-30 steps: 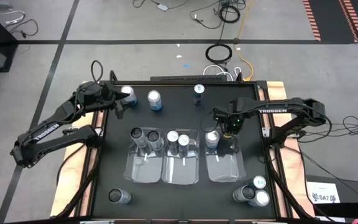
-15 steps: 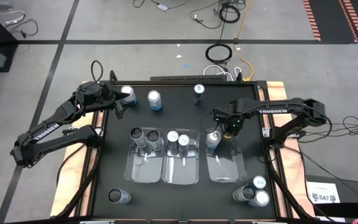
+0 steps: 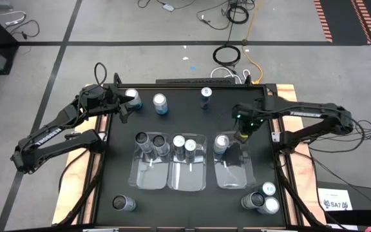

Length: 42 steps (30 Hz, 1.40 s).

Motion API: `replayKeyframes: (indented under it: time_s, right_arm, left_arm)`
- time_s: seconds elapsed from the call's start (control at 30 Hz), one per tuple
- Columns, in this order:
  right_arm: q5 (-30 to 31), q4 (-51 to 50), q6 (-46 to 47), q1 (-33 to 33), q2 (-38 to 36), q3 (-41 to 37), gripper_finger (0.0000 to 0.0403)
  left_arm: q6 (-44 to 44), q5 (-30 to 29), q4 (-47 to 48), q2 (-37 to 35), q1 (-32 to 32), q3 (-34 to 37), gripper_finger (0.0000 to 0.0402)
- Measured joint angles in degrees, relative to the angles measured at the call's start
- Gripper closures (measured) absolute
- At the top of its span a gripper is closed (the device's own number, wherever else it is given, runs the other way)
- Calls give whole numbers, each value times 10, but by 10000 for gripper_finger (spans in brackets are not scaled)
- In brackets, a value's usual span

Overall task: Sort soda cans
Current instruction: Adjust the middle transparent bin

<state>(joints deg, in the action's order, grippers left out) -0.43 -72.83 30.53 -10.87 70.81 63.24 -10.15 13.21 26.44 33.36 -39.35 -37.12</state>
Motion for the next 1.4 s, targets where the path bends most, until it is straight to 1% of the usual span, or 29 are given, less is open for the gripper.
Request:
replayKeyframes:
  time_s: [0.17,0.27,0.37,0.43,0.53,0.67,0.77,0.87,1.13,1.23,1.4]
  right_arm:
    - [3,21,-17,0,-14,92,296]
    - [4,83,-63,3,-5,140,296]
    - [6,172,-113,13,21,164,296]
    - [5,232,-131,20,46,169,296]
    - [5,274,-169,29,90,169,296]
    - [4,272,-224,32,152,169,294]
    - [4,274,-247,32,187,169,285]
    - [4,271,-252,31,213,172,266]
    - [0,225,-266,33,277,215,208]
    - [-1,200,-271,36,296,216,197]
    - [-2,189,-270,43,315,216,193]
  left_arm:
    - [0,0,0,0,0,0,117]
    - [0,0,0,0,0,0,117]
    - [0,0,0,0,0,0,117]
    - [0,0,0,0,0,0,117]
    - [0,0,0,0,0,0,117]
    - [0,0,0,0,0,0,117]
    - [0,0,0,0,0,0,117]
    - [0,0,0,0,0,0,117]
    - [0,0,0,0,0,0,117]
    - [0,0,0,0,0,0,117]
    - [-1,0,0,0,0,0,117]
